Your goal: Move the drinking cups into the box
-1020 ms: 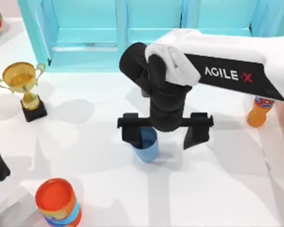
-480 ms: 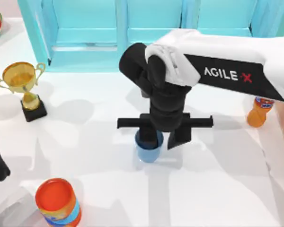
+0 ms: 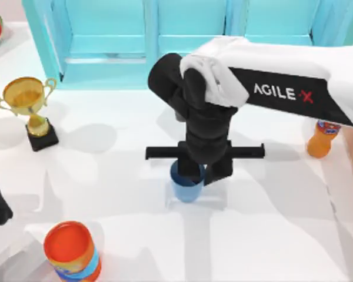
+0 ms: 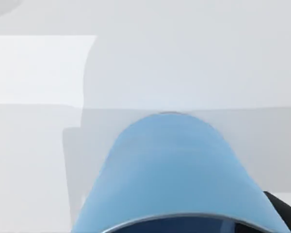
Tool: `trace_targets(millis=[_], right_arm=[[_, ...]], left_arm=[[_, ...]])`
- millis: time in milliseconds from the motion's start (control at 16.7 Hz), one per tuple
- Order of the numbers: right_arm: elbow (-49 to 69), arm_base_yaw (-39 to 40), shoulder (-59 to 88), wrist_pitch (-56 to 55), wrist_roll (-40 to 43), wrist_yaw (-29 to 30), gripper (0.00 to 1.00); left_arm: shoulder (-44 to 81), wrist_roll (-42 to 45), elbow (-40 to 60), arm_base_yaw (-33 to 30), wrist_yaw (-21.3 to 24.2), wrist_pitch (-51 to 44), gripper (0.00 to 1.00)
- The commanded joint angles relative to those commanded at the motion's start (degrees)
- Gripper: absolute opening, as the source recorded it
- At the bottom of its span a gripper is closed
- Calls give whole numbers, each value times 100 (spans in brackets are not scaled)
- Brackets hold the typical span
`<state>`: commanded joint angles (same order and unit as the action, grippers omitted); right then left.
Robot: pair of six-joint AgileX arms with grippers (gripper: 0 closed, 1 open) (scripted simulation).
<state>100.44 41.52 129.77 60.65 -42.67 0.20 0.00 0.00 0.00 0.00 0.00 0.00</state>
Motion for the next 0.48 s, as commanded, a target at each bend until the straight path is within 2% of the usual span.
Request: trace_targets(millis=[240,480], right_arm=[[-10,-80,-106,78,69,3,0],[-189,-587,-924,643,565,-6,0]], left_arm=[[0,0,0,0,0,0,100],[0,0,0,0,0,0,100]])
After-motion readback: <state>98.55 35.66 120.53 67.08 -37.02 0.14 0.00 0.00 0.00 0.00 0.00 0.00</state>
